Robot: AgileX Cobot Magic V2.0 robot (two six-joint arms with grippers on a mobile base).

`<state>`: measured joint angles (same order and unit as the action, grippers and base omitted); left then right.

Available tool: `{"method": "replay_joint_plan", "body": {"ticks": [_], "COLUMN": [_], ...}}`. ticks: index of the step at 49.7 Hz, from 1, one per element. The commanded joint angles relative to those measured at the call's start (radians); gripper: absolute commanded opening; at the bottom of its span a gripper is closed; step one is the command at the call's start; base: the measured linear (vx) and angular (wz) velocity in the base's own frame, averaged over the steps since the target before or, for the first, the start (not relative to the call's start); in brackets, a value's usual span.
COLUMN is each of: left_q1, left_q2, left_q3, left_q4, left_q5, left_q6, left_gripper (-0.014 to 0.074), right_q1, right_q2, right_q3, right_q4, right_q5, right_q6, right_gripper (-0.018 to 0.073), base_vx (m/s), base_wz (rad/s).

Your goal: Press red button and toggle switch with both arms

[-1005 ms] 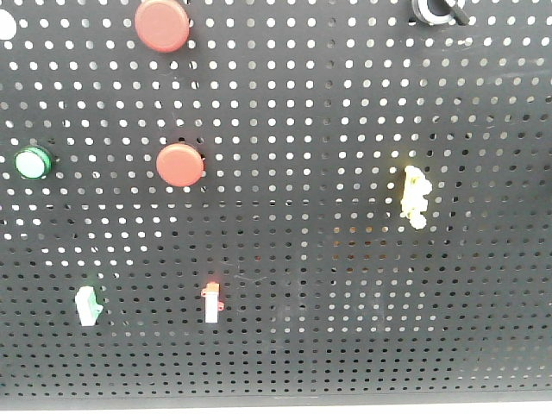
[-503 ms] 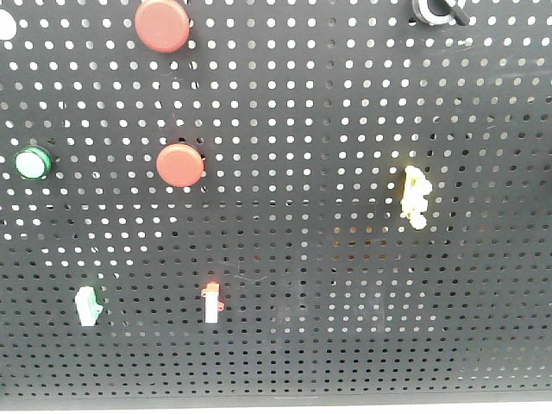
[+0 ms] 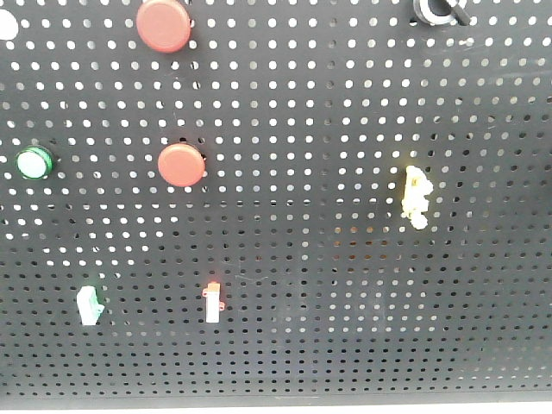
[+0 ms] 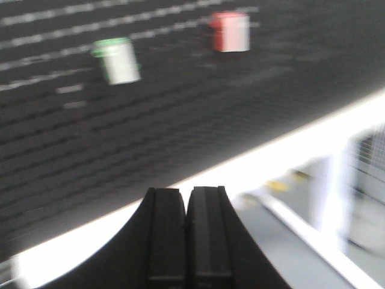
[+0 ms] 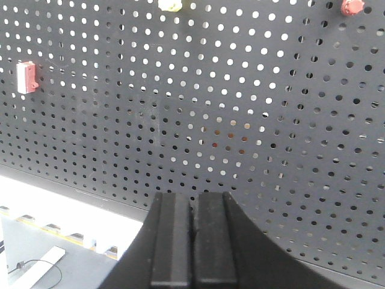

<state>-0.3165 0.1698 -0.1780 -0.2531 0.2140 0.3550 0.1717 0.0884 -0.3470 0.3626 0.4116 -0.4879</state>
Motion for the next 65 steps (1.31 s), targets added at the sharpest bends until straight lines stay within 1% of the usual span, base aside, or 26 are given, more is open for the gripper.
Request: {"method": "replay_joint_plan", "body": {"ticks": [1,3,7,12,14,16,61,63,65], "left_q1": [0.091,0.127,0.170,0.185,0.185,0.185,0.185,0.185,0.185], "left_q2": [-0.048,-0.073,-0.139,-0.208,-0.197,-0.194,-0.198,-0.198,-0.198], "left_q3": [0.061,0.105,0.181,0.249,0.239,0.239,0.240,0.240,0.240], "left_q4": [0.001,0.008,0.042,0.067,0.101,0.114,0.112,0.112,0.112], "left_q5": [-0.157,-0.170,-0.187,-0.214,-0.171,-0.166,-0.159,-0.159,-0.159], "left_q6": [-0.006,-0.015,-0.071,-0.154,-0.165,-0.165,-0.165,-0.165,-0.165], "left_gripper": [0.0001,0.0001,0.0001,0.0001,0.0001,0.0001,0.0001,0.0001,0.0001], "right_q1": [-0.006,-0.006,-0.006,-0.006,-0.006,-0.006,-0.006,-0.006,-0.006], "right_q2": [0.014,0.014,0.014,0.014,0.015,0.014,0.016,0.017,0.017], "right_q3": [-0.026,-0.026,-0.026,-0.026,-0.026,-0.026,-0.026,-0.022,-0.014], "right_q4": [0.007,0.007,0.007,0.007,0.007,0.007,0.007,0.000,-0.034], "right_q5": [-0.077,-0.077,-0.077,-0.077,-0.078,-0.078,-0.078,-0.082,-0.098], "right_q6": [-0.002,-0.002,-0.002,-0.002,-0.002,-0.002,-0.002,-0.002,0.003], "right_gripper": [-0.0003,-0.0003,-0.0003,-0.0003,-0.0003,-0.0003,-0.0003,-0.0003,-0.0003], "base_vx": [0.00,0.00,0.00,0.00,0.00,0.00,0.00,0.00,0.00], "base_wz": [0.00,0.00,0.00,0.00,0.00,0.00,0.00,0.00,0.00]}}
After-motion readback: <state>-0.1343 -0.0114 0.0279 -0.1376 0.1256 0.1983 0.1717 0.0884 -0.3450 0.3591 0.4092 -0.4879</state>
